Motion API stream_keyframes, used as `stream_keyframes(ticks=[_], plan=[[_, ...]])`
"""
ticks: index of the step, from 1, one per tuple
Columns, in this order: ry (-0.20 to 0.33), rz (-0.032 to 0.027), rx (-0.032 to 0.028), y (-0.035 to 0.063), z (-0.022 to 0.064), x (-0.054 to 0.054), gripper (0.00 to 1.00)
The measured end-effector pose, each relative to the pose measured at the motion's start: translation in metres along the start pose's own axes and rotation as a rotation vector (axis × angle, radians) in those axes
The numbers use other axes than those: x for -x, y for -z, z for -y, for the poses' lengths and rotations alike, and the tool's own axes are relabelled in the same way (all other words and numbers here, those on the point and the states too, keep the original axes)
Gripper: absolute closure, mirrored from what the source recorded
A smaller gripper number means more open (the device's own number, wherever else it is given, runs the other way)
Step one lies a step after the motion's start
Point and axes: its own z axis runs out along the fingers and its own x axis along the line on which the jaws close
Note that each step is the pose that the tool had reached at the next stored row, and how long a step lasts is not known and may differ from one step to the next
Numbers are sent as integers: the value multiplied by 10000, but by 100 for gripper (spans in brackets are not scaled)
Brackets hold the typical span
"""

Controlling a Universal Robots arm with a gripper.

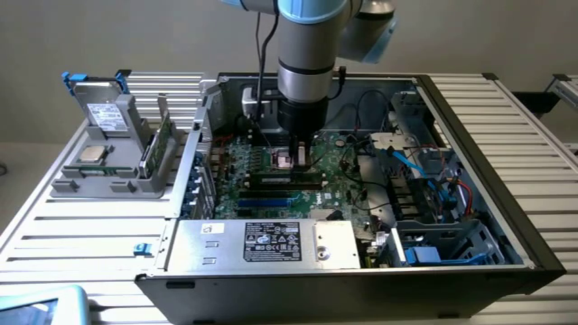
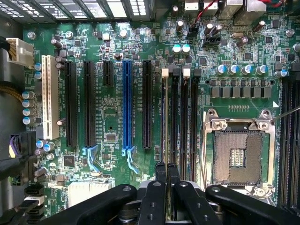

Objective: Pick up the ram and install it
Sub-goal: 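Insert the ram into the slot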

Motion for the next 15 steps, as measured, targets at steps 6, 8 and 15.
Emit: stream_keyframes(ticks=[6,8,15], plan=[[-1,-3,2,-20,-2,1,87],[0,-2,-1,-24,-2,1,87],[0,-2,1,-27,-14,1,87]])
